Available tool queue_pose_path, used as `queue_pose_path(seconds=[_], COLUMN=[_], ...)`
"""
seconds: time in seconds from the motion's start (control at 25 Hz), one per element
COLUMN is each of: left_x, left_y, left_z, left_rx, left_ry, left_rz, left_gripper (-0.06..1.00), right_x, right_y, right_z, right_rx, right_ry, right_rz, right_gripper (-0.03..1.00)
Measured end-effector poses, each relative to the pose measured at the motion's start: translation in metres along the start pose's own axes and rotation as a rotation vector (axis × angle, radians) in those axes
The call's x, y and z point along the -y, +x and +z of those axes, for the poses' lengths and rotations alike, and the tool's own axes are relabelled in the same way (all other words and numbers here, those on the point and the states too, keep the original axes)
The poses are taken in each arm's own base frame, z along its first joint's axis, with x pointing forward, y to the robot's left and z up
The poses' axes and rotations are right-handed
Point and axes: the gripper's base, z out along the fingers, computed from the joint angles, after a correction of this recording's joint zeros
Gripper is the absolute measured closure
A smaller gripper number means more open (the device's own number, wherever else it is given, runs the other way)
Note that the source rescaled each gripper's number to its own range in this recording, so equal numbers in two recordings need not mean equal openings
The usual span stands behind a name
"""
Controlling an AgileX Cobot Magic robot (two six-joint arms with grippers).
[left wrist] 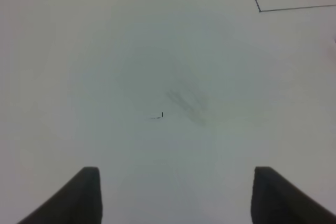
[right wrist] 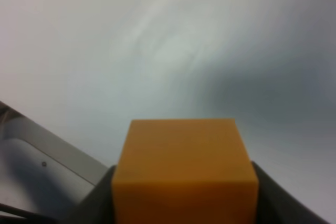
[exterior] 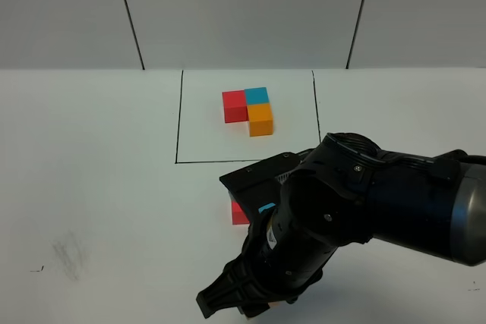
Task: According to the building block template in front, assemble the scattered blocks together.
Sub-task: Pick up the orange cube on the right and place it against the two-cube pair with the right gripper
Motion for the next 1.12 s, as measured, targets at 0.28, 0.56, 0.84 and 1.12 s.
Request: queue_pose_path(seconds=[0.28,0.56,0.84,1.12], left_x=[0.000,0.000,0.000,0.000], left_y=[0.000,0.000,0.000,0.000], left_z=[0.000,0.000,0.000,0.000], left_rx=[0.000,0.000,0.000,0.000], left_ry=[0.000,0.000,0.000,0.000], left_rz=[0.000,-0.001,-0.001,-0.001], left_gripper=[0.40,0.40,0.40,0.40], right_x=[0.008,0.014,0.023,0.020], right_y=[0.003,0.001,-0.007,-0.027], right_z=[0.000,0.000,0.009,0.024], right_rx=[-0.024,-0.008,-0.031,-0.061], right_ry=[0.087,0.130,0.157,0.217], right_rz=[0.199,0.292,0.346,0.325], right_gripper=[0.96,0.96,0.96,0.96])
